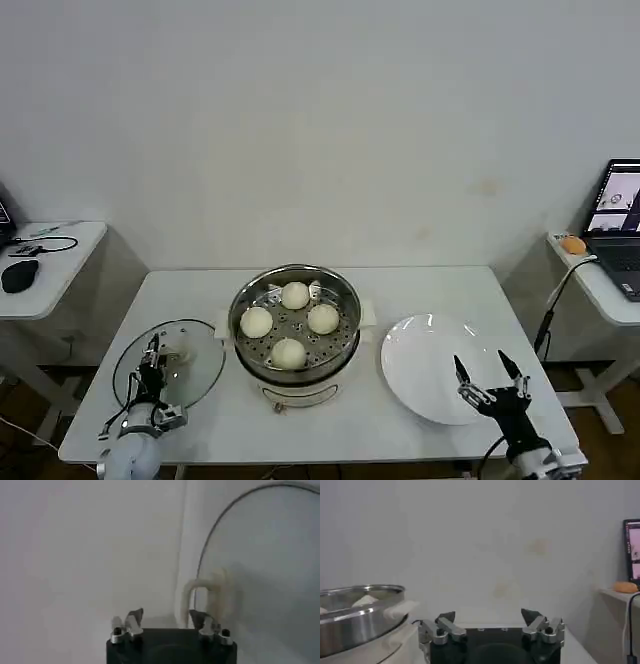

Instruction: Take steamed baozi put them in steamer then cover it.

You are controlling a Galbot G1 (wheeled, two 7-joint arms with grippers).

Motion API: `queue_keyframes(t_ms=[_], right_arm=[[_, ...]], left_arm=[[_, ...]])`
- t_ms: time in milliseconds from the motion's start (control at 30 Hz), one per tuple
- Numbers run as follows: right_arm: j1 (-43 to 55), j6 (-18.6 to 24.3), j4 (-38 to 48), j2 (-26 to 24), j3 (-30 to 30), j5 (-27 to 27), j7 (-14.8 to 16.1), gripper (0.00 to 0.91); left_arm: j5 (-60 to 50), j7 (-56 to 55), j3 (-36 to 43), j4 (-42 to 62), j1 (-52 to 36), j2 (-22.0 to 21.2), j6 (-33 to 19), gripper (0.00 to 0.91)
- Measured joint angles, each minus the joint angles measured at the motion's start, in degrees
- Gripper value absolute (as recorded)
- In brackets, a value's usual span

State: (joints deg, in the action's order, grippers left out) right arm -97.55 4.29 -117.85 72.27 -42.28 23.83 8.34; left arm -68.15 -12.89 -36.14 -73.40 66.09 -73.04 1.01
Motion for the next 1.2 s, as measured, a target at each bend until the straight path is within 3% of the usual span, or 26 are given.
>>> queue_keyframes(t_ms=[600,1200], right_arm=[[-0.84,0.81,-0.39,1.44,-0.34,-0.15,-0.01,0.907],[-0.43,1.47,-0.22,1.71,-0.44,0.80,-0.03,0.907]], left_arm=[[2.37,0.97,-0.27,-1.79,1.22,-0.23,0.30,0.000],[5.64,3.64,-5.05,-14.53,7.15,4.83,1.52,0.000]])
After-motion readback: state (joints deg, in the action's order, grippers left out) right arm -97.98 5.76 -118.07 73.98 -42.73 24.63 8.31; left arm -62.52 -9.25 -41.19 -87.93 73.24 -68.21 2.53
